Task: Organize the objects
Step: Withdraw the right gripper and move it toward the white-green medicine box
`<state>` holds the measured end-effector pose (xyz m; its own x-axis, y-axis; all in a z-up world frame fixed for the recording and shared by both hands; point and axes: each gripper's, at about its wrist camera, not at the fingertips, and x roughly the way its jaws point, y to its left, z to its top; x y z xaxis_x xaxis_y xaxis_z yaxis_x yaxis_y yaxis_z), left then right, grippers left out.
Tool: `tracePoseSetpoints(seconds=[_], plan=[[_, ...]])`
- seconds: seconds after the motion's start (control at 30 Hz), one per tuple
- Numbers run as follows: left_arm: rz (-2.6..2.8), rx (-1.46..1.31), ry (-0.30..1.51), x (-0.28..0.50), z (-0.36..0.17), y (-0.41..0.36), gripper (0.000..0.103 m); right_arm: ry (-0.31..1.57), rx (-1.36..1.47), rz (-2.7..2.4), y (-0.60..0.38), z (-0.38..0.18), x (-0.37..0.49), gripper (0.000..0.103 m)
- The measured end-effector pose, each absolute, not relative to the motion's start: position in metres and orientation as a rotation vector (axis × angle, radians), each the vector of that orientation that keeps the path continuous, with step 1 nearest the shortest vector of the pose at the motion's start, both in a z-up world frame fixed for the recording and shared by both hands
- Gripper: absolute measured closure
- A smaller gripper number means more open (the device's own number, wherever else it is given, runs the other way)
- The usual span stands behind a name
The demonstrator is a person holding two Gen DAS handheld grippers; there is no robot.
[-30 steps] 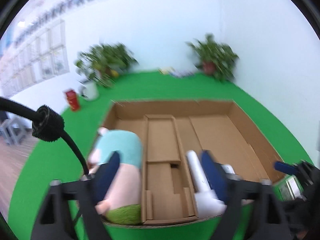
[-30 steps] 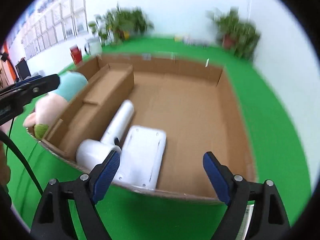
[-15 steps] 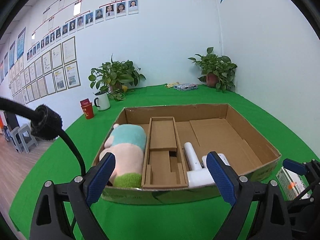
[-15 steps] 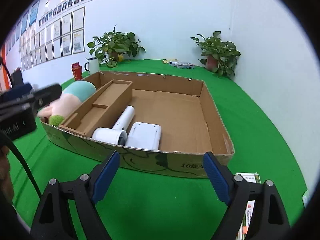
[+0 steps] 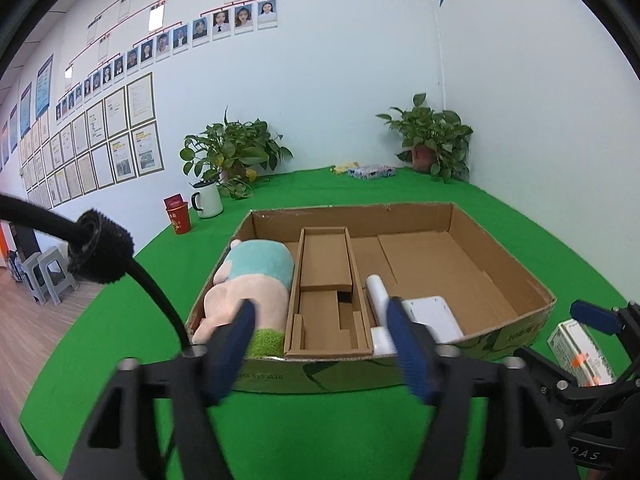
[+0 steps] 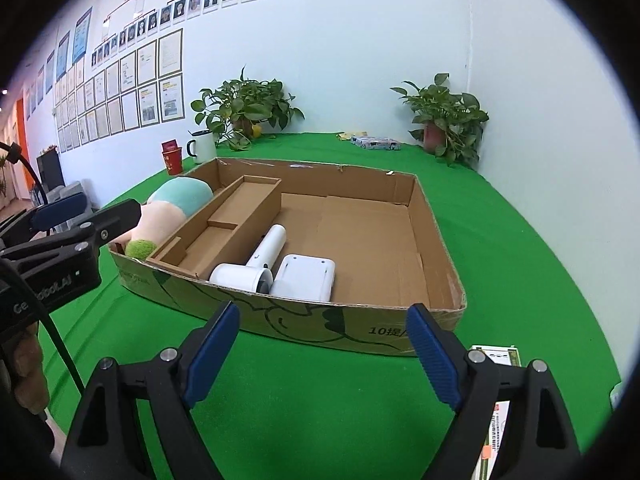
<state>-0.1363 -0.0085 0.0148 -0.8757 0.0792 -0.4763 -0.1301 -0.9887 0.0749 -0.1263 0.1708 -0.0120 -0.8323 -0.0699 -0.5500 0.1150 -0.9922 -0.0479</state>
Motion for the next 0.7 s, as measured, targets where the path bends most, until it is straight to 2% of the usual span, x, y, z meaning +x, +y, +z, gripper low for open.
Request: tracePoseSetpoints(seconds=[0.03,0.07,0.13,0.2,0.27,0.3,0.53,0.7], plan=[[2.928,-0.761,0.162,-0.137,0.013,-0.009,0.075,0.124,0.863,-2.906,0.170,-0.012,-0.125,0.018],[2.907,-0.800,0.149,-0.139,0.011,-0.010,0.081,0.127,0.857,-2.895,0.170,-0.011,-0.123,0.018],[2.856,-0.861,0.086,-0.142,0.006,-0.015,0.081,0.142,0.834,-2.892,0.170,-0.010,-0.118,0.018],[2.831,-0.873,0.043,-0.142,0.002,-0.018,0.069,0.145,0.789,-2.889,0.174,-0.009,-0.110,0.018],[2.837,-0.865,0.050,-0.139,-0.001,-0.019,0.010,0.141,0.778,-2.887,0.185,-0.013,-0.102,0.018],[2.847,-0.846,0.049,-0.137,-0.002,-0.020,0.005,0.129,0.790,-2.890,0.191,-0.015,-0.100,0.018],[2.778,-0.874,0.117,-0.129,-0.024,-0.015,0.004,0.009,1.009,-3.006,0.266,-0.041,-0.082,0.018],[2.733,-0.936,0.081,-0.131,-0.041,-0.011,0.004,0.008,1.302,-3.026,0.311,-0.070,-0.081,0.018]])
